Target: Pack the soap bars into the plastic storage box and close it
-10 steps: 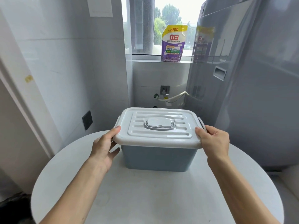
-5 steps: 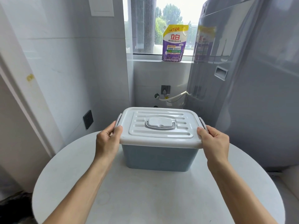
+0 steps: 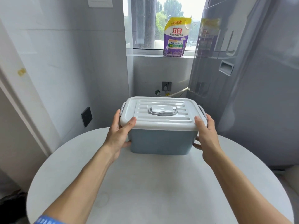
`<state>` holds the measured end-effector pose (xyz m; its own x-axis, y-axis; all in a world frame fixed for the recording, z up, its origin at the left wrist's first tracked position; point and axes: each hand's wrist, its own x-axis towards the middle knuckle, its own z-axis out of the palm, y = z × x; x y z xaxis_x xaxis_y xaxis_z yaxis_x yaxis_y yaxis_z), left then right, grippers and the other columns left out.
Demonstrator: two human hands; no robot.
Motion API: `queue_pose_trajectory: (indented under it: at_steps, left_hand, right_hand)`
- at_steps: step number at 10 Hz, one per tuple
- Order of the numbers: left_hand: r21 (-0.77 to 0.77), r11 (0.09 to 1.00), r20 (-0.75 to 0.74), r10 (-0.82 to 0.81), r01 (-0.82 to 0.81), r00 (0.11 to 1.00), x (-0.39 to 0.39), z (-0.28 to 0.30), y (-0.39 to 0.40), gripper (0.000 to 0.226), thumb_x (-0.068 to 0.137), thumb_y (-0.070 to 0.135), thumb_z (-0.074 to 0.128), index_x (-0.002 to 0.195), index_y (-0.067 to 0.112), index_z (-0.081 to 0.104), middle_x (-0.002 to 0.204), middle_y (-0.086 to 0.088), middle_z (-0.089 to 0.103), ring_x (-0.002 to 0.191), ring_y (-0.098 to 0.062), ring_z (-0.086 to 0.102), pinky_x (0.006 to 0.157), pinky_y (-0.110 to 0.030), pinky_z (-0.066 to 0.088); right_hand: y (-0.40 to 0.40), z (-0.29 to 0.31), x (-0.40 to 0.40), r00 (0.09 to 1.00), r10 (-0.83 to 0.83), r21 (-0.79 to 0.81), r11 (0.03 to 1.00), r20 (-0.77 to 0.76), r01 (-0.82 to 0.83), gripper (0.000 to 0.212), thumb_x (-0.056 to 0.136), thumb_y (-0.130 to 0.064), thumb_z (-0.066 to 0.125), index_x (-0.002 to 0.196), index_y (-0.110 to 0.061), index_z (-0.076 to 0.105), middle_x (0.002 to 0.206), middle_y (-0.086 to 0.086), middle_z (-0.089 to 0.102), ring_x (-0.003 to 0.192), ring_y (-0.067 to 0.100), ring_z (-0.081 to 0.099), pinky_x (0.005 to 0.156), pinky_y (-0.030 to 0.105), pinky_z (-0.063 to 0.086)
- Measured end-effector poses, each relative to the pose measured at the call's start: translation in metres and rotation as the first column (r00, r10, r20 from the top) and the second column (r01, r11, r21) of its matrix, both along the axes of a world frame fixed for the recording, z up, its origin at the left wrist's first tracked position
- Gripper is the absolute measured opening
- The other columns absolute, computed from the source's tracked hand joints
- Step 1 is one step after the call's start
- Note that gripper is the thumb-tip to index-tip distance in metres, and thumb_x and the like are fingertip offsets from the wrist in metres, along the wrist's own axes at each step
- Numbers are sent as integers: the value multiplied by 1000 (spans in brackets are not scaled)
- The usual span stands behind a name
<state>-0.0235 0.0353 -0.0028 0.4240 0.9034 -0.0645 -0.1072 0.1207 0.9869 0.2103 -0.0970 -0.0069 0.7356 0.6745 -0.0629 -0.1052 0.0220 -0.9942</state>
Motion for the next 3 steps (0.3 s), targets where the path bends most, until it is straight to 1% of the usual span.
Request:
queue_pose_trajectory:
  at_steps: [1, 2, 3]
  left_hand:
    - [-18, 1000, 8, 2, -2, 1000, 13, -1, 13, 83, 81, 46, 73, 145, 51, 20, 135, 19, 53, 119, -13, 56, 86, -51, 53]
    - [-13, 1000, -15, -13, 13, 1000, 14, -4, 13, 84, 81, 48, 73, 146, 50, 20, 133, 20, 53, 118, -11, 56, 80, -44, 54]
    - [40, 997, -141, 69, -64, 988, 11, 1, 16, 87, 81, 52, 70, 150, 41, 18, 148, 14, 42, 133, -17, 43, 95, -47, 43]
  right_hand:
    - [17, 1, 10, 1000, -25, -11, 1000, 5, 25, 54, 89, -52, 56, 139, -49, 34, 133, -8, 52, 112, 25, 59, 61, 33, 49]
    - [18, -1, 10, 1000, 2, -28, 1000, -2, -2, 58, 88, -55, 56, 140, -48, 32, 138, -7, 50, 114, 26, 58, 66, 36, 50]
    - [9, 0, 20, 996, -67, -115, 991, 58, 73, 70, 84, -69, 51, 144, -38, 32, 139, -11, 46, 122, 23, 50, 92, 48, 45]
